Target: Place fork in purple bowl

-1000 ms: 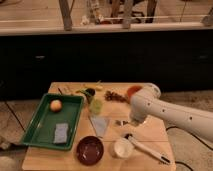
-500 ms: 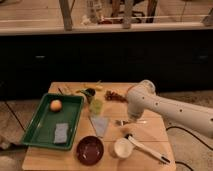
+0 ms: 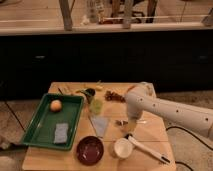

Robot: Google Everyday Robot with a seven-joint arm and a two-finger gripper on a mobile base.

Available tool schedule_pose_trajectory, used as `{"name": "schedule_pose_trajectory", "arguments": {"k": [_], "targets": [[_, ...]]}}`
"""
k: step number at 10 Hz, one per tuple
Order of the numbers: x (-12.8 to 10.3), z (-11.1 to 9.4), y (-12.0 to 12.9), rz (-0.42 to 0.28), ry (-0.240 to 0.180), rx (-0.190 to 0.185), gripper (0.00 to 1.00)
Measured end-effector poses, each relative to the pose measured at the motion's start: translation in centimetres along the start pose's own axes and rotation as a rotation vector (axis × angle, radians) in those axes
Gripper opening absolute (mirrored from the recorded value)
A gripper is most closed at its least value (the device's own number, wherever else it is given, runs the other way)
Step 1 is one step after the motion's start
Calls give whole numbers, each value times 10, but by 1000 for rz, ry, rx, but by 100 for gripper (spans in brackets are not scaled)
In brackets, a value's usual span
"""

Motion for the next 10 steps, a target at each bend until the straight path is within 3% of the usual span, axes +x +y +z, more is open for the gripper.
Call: {"name": "schedule_pose_trajectory", "arguments": {"k": [4,7,10], "targets": [[3,8,-4,-50,-8,1,78],[3,14,-6,-69,-15,-12,55],[2,19,-7,-80,-17,-28,48]]}}
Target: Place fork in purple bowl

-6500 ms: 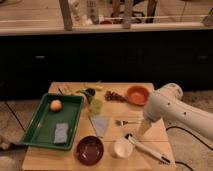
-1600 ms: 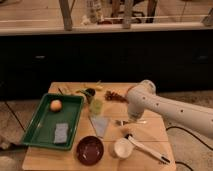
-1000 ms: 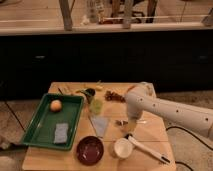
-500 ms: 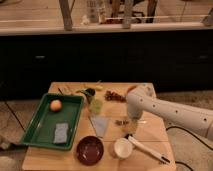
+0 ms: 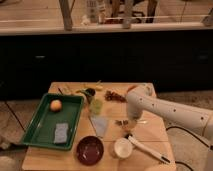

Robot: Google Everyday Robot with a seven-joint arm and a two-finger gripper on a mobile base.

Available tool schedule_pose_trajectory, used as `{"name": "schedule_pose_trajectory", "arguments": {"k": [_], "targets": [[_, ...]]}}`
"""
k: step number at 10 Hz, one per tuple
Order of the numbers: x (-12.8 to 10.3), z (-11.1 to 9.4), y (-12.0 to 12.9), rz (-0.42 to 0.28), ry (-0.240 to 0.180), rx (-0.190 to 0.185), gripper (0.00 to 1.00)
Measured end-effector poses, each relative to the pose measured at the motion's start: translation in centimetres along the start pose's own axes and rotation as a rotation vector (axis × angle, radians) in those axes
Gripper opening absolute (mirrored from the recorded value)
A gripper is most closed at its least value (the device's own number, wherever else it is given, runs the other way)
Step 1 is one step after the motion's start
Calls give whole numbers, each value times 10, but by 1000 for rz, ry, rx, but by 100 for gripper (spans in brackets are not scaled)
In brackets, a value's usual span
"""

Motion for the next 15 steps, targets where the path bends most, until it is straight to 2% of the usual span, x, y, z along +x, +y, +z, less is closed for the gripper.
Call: {"name": "schedule_pose_trajectory", "arguments": {"k": [1,2,8,9,11,13,14,15], "targets": [[1,2,-1,0,-2,-6,54],[1,4,-1,1,-4,-9,56],[4,14,-3,2,-16,-25,56],[4,16,-2,3,-16,-28,53],[4,21,-4,8,-22,-33,27],[4,20,-3,8,-21,-37,7],[5,19,-3,8,-20,-38,1],[5,19,-3,8,-19,-38,0]]}}
